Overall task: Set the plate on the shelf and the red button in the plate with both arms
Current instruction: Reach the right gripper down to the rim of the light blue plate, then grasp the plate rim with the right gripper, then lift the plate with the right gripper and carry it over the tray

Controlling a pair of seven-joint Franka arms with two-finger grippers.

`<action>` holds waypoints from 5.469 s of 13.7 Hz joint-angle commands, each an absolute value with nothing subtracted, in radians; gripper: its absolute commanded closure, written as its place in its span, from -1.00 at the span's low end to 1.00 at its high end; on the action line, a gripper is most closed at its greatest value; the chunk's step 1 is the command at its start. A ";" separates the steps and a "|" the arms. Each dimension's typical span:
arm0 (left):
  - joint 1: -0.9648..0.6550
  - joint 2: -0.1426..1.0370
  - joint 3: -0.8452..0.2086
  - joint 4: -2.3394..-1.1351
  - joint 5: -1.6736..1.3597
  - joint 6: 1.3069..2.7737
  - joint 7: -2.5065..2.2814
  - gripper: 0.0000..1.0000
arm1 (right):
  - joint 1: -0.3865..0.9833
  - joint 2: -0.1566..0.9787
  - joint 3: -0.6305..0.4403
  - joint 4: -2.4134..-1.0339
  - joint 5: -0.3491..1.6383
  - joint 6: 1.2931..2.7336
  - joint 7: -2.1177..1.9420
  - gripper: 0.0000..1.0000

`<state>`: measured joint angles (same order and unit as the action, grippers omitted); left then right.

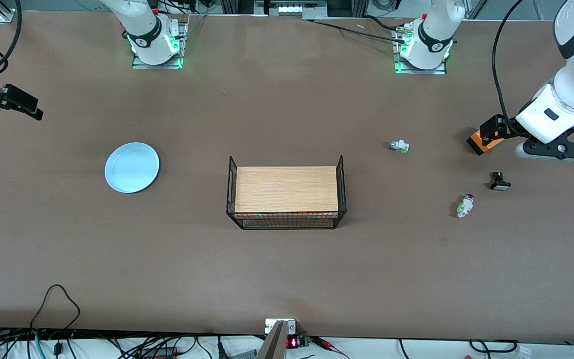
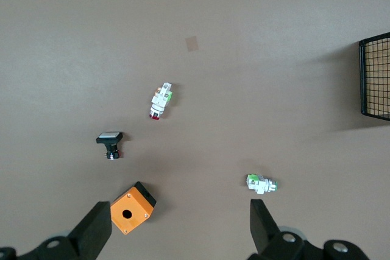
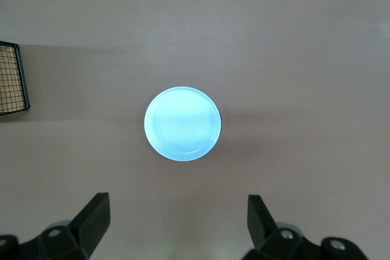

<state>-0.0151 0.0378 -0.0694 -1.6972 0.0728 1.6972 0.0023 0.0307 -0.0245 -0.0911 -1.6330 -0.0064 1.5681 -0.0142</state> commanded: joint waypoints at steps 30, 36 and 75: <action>-0.017 0.041 -0.081 -1.672 0.058 1.660 -0.003 -1.00 | -0.066 0.377 -0.094 -2.152 -0.025 2.408 -0.113 -1.00; -0.017 0.040 -0.083 -1.672 0.058 1.660 -0.009 -1.00 | -0.077 0.425 -0.092 -2.186 -0.021 2.470 -0.155 -0.78; 0.025 0.063 -0.103 -1.577 0.037 1.566 0.000 -1.00 | 0.176 0.265 0.272 -1.453 0.239 1.644 0.837 1.00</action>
<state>0.0167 0.0537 -0.0969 -1.6054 0.0569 1.5896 -0.0090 0.1288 0.2198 0.2753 -1.4842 0.2225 1.6130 0.7285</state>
